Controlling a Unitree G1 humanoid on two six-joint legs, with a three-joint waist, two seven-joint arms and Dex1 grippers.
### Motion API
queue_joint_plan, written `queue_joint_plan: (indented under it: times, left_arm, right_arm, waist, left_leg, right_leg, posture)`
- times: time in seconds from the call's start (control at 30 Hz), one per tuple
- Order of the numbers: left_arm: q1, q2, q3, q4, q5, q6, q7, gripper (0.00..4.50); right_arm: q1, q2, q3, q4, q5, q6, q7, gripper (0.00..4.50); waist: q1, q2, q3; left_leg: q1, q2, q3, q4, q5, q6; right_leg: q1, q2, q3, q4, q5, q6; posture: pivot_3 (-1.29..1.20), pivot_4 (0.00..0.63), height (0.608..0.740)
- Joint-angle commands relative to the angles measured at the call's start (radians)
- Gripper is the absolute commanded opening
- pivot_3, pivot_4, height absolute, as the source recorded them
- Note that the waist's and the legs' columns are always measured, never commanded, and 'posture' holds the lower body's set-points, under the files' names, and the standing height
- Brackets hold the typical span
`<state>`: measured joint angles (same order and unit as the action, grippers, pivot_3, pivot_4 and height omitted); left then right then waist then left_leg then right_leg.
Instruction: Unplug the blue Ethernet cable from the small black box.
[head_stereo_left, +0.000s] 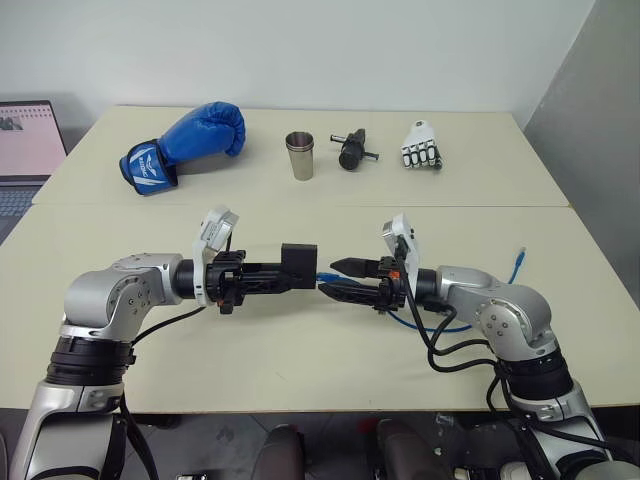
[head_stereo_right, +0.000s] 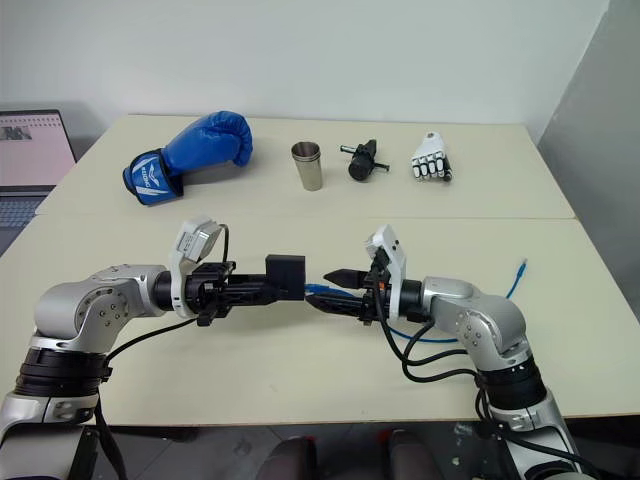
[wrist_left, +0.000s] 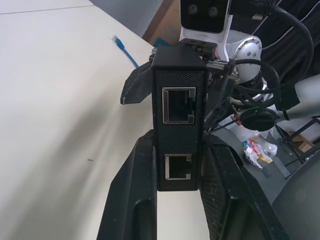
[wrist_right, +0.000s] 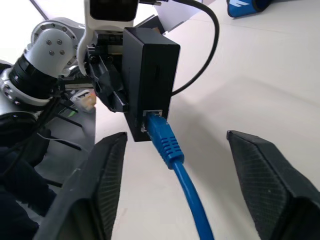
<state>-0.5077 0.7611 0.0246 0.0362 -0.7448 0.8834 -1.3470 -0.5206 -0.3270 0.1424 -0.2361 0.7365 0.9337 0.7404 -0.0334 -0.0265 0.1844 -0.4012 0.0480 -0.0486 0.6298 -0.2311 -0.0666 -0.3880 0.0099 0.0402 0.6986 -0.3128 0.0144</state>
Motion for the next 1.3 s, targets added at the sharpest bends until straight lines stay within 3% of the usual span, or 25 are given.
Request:
queue_joint_plan:
  times: [0.03, 0.33, 1.23, 1.3]
  left_arm:
    - [-0.012, 0.008, 0.002, -0.03, -0.005, -0.019, -0.022, 0.78]
    - [-0.018, -0.003, 0.006, -0.022, -0.005, -0.021, -0.018, 0.78]
    - [-0.025, -0.015, 0.008, -0.017, -0.006, -0.016, -0.001, 0.78]
    - [-0.027, -0.017, 0.009, -0.015, -0.006, -0.015, 0.0, 0.78]
  right_arm:
    - [-0.019, 0.018, -0.04, -0.022, 0.068, 0.039, 0.001, 3.38]
    - [-0.03, 0.063, -0.079, 0.018, 0.092, 0.068, -0.05, 3.38]
    - [-0.013, 0.045, -0.066, 0.013, 0.089, 0.078, -0.019, 3.38]
    - [-0.013, 0.044, -0.065, 0.013, 0.088, 0.078, -0.018, 3.03]
  waist:
    - [0.0, 0.0, 0.0]
    - [0.0, 0.0, 0.0]
    - [-0.001, 0.0, 0.0]
    - [-0.001, 0.0, 0.0]
  left_leg:
    - [0.0, 0.0, 0.0, 0.0, 0.0, 0.0]
    - [0.0, 0.0, 0.0, 0.0, 0.0, 0.0]
    - [0.0, 0.0, 0.0, 0.0, 0.0, 0.0]
    - [0.0, 0.0, 0.0, 0.0, 0.0, 0.0]
  right_leg:
    - [0.0, 0.0, 0.0, 0.0, 0.0, 0.0]
    - [0.0, 0.0, 0.0, 0.0, 0.0, 0.0]
    - [0.0, 0.0, 0.0, 0.0, 0.0, 0.0]
    - [0.0, 0.0, 0.0, 0.0, 0.0, 0.0]
  posture:
    - [0.0, 0.15, 0.74]
    - [0.0, 0.15, 0.74]
    - [0.0, 0.15, 0.74]
    - [0.0, 0.15, 0.74]
